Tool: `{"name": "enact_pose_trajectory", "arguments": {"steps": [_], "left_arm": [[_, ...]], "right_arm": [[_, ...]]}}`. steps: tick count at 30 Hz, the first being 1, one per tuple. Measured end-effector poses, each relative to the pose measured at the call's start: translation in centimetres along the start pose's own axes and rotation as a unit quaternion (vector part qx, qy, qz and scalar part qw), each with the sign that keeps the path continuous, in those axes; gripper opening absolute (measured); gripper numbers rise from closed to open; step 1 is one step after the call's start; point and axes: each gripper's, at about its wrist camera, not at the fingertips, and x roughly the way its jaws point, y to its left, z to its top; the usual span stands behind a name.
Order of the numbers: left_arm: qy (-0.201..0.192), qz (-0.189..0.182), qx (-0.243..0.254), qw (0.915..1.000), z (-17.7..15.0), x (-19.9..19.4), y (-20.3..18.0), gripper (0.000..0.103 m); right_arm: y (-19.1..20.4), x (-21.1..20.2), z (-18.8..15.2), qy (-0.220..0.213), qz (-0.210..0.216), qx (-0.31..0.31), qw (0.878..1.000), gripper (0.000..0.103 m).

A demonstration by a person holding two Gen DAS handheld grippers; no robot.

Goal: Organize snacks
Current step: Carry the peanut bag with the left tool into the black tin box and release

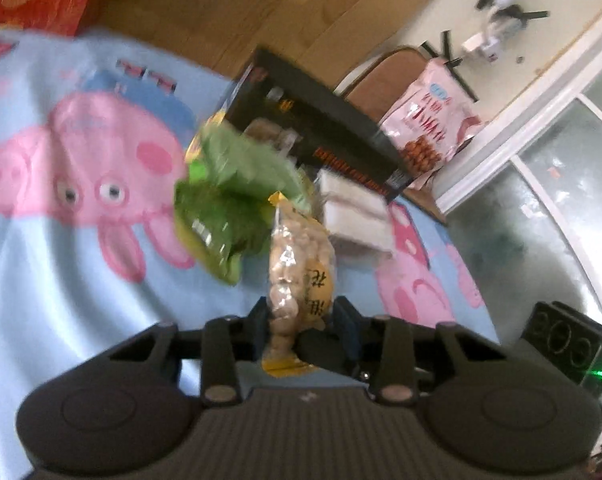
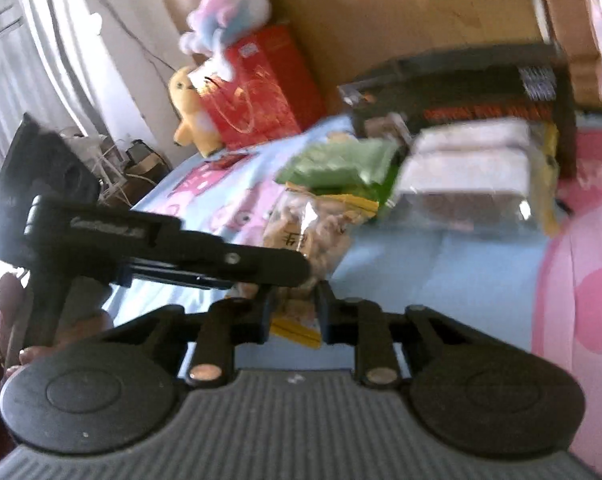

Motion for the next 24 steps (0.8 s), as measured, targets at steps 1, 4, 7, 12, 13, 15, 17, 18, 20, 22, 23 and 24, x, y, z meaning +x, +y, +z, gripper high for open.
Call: {"name": "enact_pose_trajectory", "arguments": {"steps": [1, 4, 7, 12, 13, 15, 17, 18, 20, 22, 23, 24], "left_arm": [[-0.007, -0.004, 0.004, 1.0, 0.3, -0.5, -0.4, 0.033], [-0.027, -0.017, 0.019, 0.9993, 1.3, -1.8, -1.6, 0.033], [-0.042, -0.02, 0.049, 0.9977, 3.2, -2.1, -3.1, 0.033], [-0.057, -0.016, 0.093, 0.9938, 7.6, 0.1, -5.7, 0.033], [-0.06, -0.014, 0.101, 0.9929, 8.6, 0.8, -6.1, 0.033], [-0.066, -0.012, 0.114, 0.9912, 10.6, 2.3, -6.8, 0.034], [-0.071, -0.012, 0.122, 0.9899, 12.3, 3.9, -7.2, 0.034], [-0.073, -0.012, 0.123, 0.9897, 13.1, 4.8, -7.2, 0.034], [-0.074, -0.009, 0.12, 0.99, 14.3, 6.5, -7.0, 0.034], [-0.069, -0.006, 0.112, 0.9912, 15.2, 8.1, -6.5, 0.035], [-0.066, -0.003, 0.107, 0.992, 15.6, 8.9, -6.2, 0.035], [-0.064, 0.0, 0.104, 0.9925, 15.9, 9.6, -5.9, 0.035]], "right_arm": [[0.2, -0.4, 0.4, -0.009, 0.003, -0.001, 1.0, 0.025], [0.5, -1.5, 1.5, -0.037, 0.011, -0.002, 0.999, 0.025], [0.4, -2.4, 2.7, -0.07, 0.006, -0.003, 0.998, 0.025], [-1.0, -2.5, 5.7, -0.114, -0.025, 0.0, 0.993, 0.025], [-1.4, -2.1, 6.6, -0.122, -0.035, -0.003, 0.992, 0.025], [-2.4, -1.4, 8.2, -0.134, -0.05, -0.005, 0.99, 0.025], [-4.1, -0.8, 9.9, -0.142, -0.058, 0.005, 0.988, 0.025], [-4.8, -0.4, 10.5, -0.144, -0.061, 0.01, 0.988, 0.025], [-6.2, 0.5, 11.7, -0.143, -0.072, 0.013, 0.987, 0.025], [-7.5, 1.6, 12.6, -0.136, -0.084, 0.015, 0.987, 0.025], [-8.1, 1.8, 12.6, -0.133, -0.088, 0.014, 0.987, 0.025], [-8.6, 2.4, 12.8, -0.129, -0.094, 0.013, 0.987, 0.025]]}}
